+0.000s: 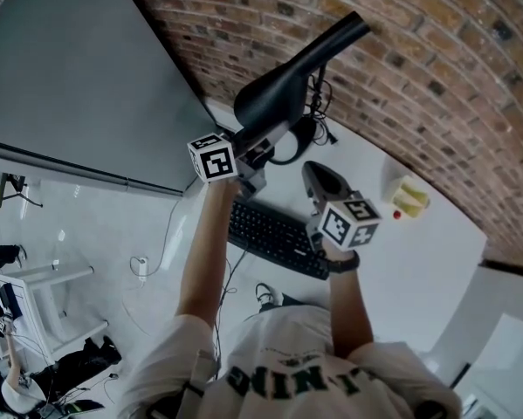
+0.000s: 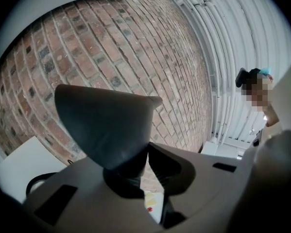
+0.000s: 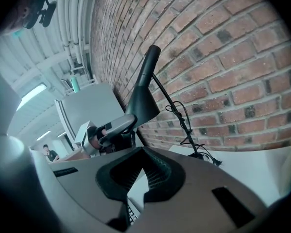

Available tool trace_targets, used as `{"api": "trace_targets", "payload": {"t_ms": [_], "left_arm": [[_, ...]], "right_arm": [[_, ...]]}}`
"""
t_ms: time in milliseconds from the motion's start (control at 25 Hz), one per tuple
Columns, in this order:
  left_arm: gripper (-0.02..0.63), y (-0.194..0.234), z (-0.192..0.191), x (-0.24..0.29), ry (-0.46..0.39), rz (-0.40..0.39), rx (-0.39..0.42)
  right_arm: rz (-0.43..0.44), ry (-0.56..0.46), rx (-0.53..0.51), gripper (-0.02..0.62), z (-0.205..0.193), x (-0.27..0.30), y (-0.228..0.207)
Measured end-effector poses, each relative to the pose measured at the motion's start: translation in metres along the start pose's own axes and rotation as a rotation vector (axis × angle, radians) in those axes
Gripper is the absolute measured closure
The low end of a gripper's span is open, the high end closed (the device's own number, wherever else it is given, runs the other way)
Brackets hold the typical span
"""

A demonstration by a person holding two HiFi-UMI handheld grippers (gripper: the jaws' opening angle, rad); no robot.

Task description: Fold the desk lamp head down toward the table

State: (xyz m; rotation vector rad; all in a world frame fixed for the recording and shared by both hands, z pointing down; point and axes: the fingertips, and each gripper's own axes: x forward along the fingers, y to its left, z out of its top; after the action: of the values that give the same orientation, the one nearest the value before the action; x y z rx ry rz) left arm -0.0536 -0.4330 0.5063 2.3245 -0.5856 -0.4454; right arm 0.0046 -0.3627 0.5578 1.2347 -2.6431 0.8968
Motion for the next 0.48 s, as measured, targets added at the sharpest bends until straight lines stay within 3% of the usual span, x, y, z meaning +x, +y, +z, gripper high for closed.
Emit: {"api": "trace_targets", "payload": {"t_ms": [480], "left_arm": [[0.578, 0.014, -0.011, 0.017, -0.07, -0.087, -0.093]], "right_arm": [[-0.036, 0.007, 0.012, 0.601, -0.002, -0.003, -0.013]]}}
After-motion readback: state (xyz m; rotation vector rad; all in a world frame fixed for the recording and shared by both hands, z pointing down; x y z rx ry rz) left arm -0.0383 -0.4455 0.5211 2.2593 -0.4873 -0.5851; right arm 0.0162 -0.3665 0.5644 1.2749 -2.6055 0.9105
